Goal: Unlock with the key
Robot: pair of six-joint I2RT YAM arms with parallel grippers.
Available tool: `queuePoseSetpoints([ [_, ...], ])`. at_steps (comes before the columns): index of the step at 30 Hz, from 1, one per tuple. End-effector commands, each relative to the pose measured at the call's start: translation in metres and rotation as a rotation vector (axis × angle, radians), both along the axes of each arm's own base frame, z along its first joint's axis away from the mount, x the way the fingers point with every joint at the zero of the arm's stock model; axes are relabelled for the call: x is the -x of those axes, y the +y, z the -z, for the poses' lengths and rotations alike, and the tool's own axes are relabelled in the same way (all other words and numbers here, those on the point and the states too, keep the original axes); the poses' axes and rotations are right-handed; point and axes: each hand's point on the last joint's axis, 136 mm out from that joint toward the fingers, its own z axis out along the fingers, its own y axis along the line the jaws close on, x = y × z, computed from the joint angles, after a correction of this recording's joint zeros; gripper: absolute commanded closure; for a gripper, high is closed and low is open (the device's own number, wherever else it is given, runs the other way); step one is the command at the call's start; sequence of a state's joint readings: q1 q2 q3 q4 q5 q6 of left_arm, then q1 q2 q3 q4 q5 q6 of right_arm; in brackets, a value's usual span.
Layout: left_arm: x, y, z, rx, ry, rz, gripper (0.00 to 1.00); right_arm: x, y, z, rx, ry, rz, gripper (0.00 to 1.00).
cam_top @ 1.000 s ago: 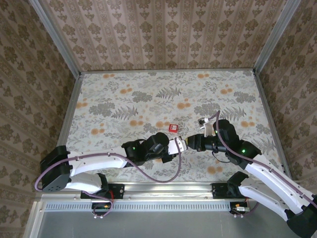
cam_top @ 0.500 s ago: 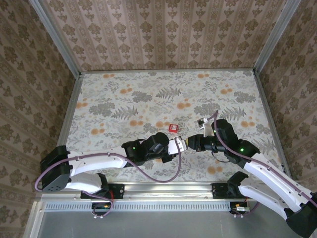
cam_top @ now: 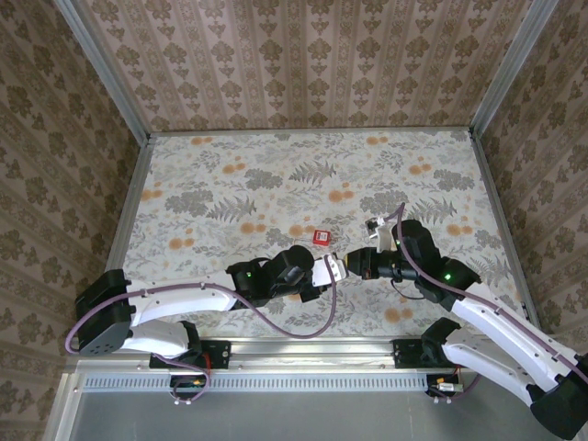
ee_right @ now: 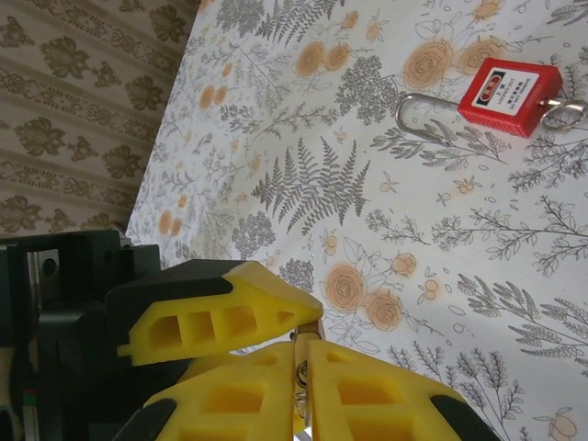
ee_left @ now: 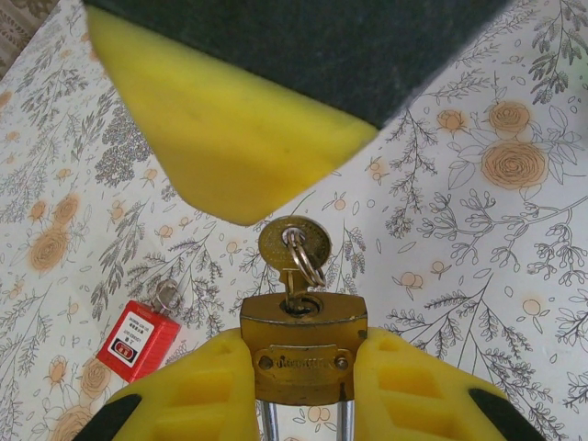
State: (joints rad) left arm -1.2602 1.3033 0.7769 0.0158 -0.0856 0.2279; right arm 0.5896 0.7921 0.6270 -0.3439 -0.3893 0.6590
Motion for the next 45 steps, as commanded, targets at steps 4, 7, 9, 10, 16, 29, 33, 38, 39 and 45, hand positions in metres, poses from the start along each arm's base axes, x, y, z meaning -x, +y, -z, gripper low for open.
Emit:
queuePoseSetpoints([
  [4,-0.004,-0.004,-0.004,0.032,0.013,-0.012,1.0,0.002,0.003,0.0,-0.015,0.007,-0.014,0.87],
  [7,-0.005,-0.003,-0.005,0.032,0.011,-0.014,1.0,0.003,-0.001,0.003,0.006,0.008,-0.006,0.85],
  [9,-0.005,-0.003,-0.004,0.032,0.009,-0.014,1.0,0.003,-0.002,0.004,0.015,0.008,-0.002,0.84],
  [10,-0.005,-0.003,-0.005,0.035,0.009,-0.014,1.0,0.002,-0.003,0.005,0.02,0.008,0.001,0.84],
  [16,-0.005,-0.002,-0.009,0.041,0.005,-0.014,1.0,0.002,-0.001,0.01,0.024,0.022,-0.008,0.82],
  [29,-0.006,-0.001,-0.011,0.041,0.001,-0.014,1.0,0.002,0.002,0.012,0.028,0.023,-0.018,0.88],
  [33,-0.007,-0.002,-0.013,0.046,-0.003,-0.017,1.0,0.002,0.003,0.013,0.026,0.027,-0.021,0.89],
  [38,-0.008,-0.005,-0.02,0.078,-0.004,-0.018,1.0,0.001,0.003,0.014,0.028,0.023,-0.02,0.9],
  [39,-0.008,-0.005,-0.021,0.081,-0.005,-0.017,1.0,0.001,0.003,0.014,0.025,0.021,-0.019,0.9],
  [45,-0.01,-0.009,-0.03,0.104,-0.02,-0.018,1.0,0.001,0.005,0.016,0.029,0.021,-0.021,0.93],
])
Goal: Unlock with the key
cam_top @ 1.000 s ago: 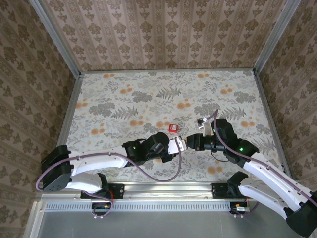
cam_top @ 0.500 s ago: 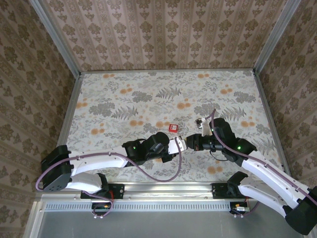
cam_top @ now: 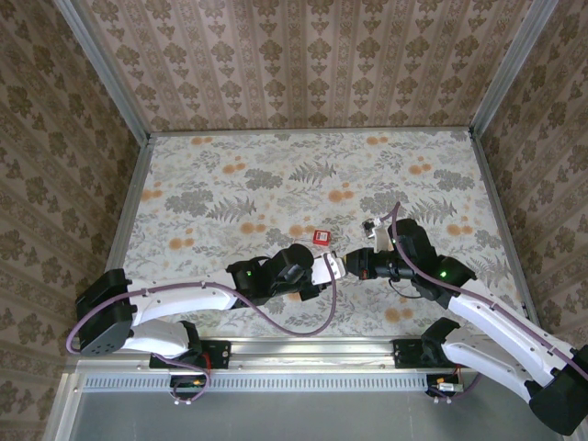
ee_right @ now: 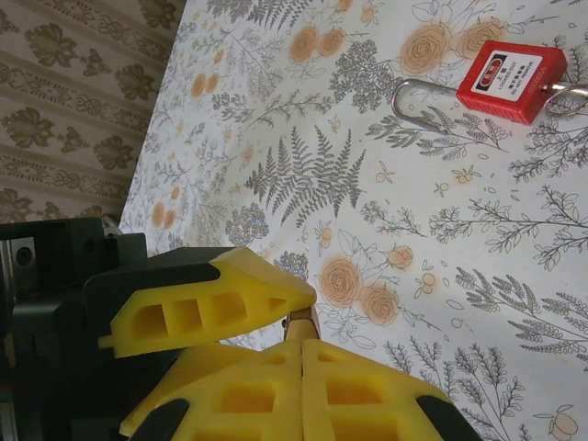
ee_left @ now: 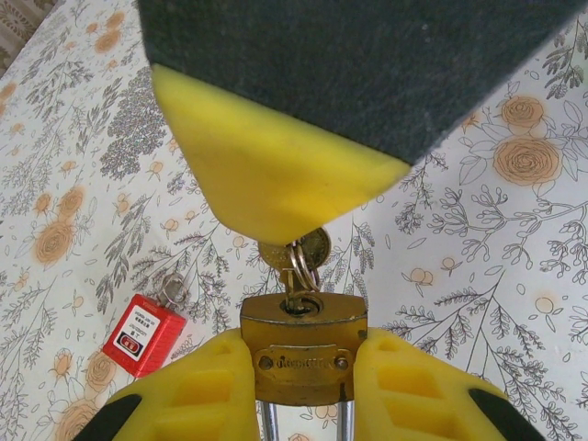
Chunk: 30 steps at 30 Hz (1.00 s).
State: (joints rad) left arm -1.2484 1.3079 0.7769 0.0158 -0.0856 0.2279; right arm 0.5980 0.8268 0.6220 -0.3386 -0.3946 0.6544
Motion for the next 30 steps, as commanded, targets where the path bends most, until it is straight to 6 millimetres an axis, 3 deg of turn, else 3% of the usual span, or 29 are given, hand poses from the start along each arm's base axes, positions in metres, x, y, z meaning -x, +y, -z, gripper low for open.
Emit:
queuePoseSetpoints([
  [1,-0.006,-0.011,-0.033,0.113,-0.027,-0.007,1.0,0.001,0.002,0.007,0.01,-0.006,-0.007,0.93],
  [19,-0.017,-0.024,-0.068,0.231,-0.094,-0.029,1.0,0.001,0.012,0.024,0.023,0.02,-0.009,0.95],
  [24,-0.012,-0.024,-0.083,0.277,-0.104,-0.011,1.0,0.002,0.015,0.023,0.012,0.019,-0.026,0.96],
  [30,-0.002,-0.025,-0.086,0.283,-0.106,0.026,1.0,0.003,0.017,0.02,0.005,0.01,-0.048,0.95],
])
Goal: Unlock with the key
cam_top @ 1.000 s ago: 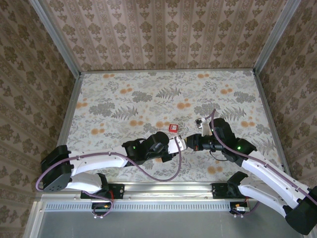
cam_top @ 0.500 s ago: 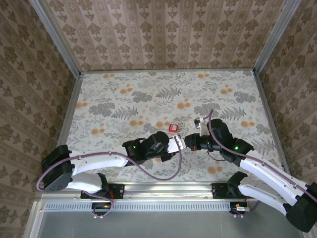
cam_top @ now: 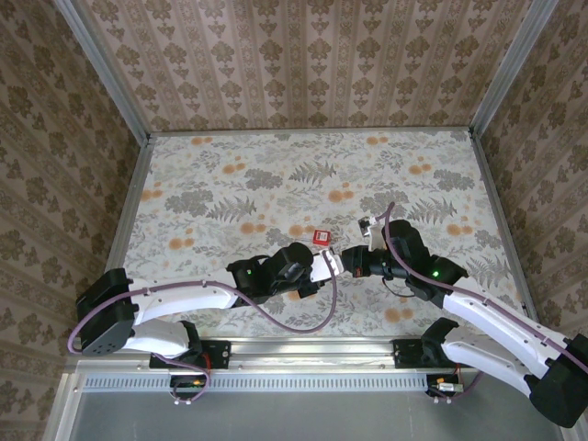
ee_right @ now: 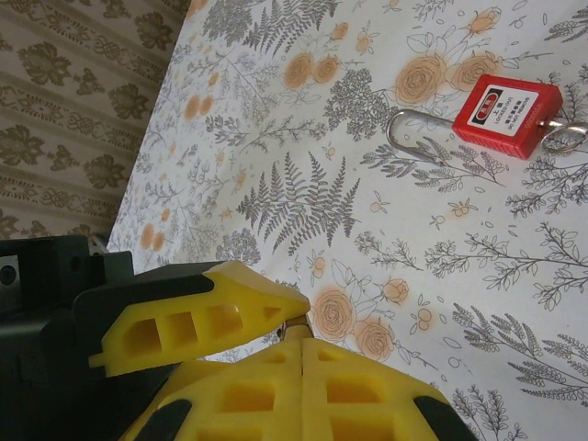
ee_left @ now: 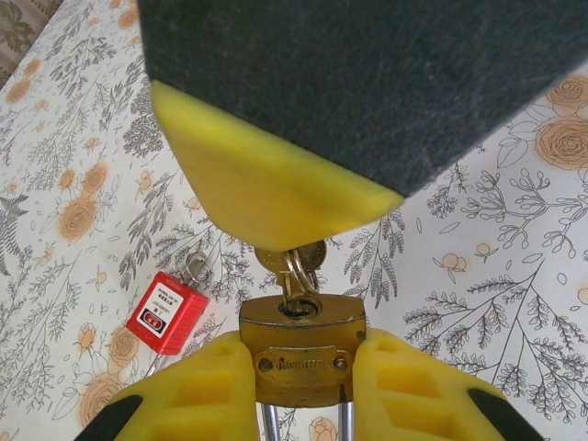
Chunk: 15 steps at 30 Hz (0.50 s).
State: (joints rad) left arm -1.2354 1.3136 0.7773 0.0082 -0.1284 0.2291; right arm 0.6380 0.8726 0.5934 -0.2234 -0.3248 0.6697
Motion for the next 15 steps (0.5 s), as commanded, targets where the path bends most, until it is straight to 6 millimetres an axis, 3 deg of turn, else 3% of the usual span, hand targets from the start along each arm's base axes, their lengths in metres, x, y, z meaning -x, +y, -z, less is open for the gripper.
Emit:
queuePoseSetpoints([
  [1,0.01,-0.03,-0.09,0.305,-0.093,0.078,1.0,0.015,0.009,0.015,0.0,0.058,-0.075,0.96],
  [11,0.009,-0.027,-0.115,0.375,-0.128,0.075,1.0,0.016,0.013,0.02,-0.031,0.08,-0.077,0.97],
  [15,0.012,-0.033,-0.116,0.376,-0.121,0.1,1.0,0.015,0.014,0.02,-0.033,0.08,-0.077,0.97],
])
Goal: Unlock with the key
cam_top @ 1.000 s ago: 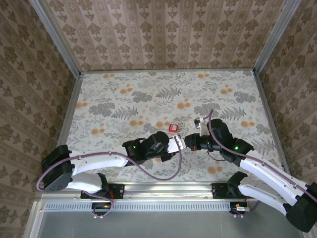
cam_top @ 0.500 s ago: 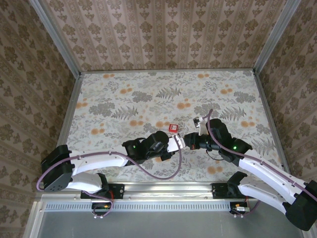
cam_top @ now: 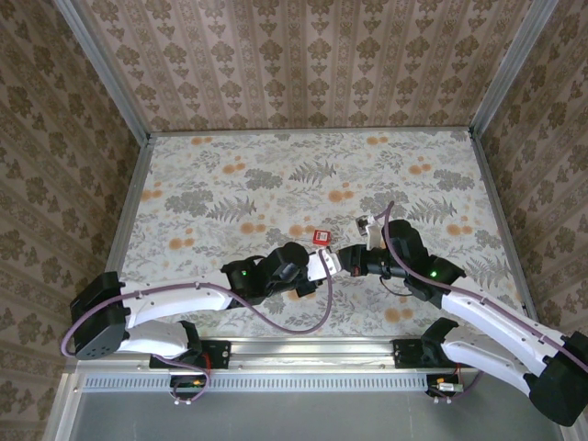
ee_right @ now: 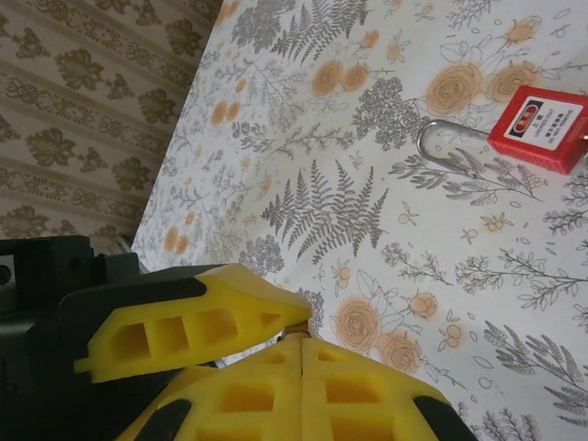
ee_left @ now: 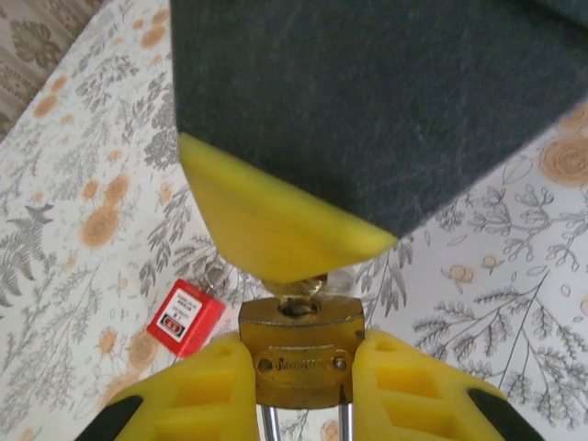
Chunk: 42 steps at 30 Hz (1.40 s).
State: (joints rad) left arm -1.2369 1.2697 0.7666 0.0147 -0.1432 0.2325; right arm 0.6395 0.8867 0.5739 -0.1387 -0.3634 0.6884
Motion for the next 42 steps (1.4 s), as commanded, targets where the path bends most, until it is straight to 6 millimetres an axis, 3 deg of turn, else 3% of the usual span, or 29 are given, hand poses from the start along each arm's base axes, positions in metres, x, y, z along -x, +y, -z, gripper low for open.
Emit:
queuePoseSetpoints([
  [1,0.014,-0.038,-0.103,0.34,-0.099,0.115,1.0,0.017,0.006,0.025,0.022,0.092,-0.057,0.97],
  [9,0.011,-0.041,-0.105,0.336,-0.109,0.114,1.0,0.017,0.003,0.022,0.039,0.083,-0.054,0.97],
  [19,0.007,-0.03,-0.03,0.11,-0.026,0.073,1.0,0.005,-0.022,-0.021,0.036,0.014,0.016,0.83],
  [26,0.006,-0.02,-0.001,0.018,0.006,0.05,1.0,-0.006,-0.034,-0.039,0.03,-0.017,0.053,0.76],
  [31,0.002,-0.017,-0.001,0.005,-0.01,0.035,1.0,-0.006,-0.037,-0.029,0.051,0.014,0.058,0.72],
  [42,-0.006,-0.015,-0.001,-0.06,-0.053,0.026,1.0,0.006,-0.017,0.005,-0.018,0.13,-0.011,0.73],
])
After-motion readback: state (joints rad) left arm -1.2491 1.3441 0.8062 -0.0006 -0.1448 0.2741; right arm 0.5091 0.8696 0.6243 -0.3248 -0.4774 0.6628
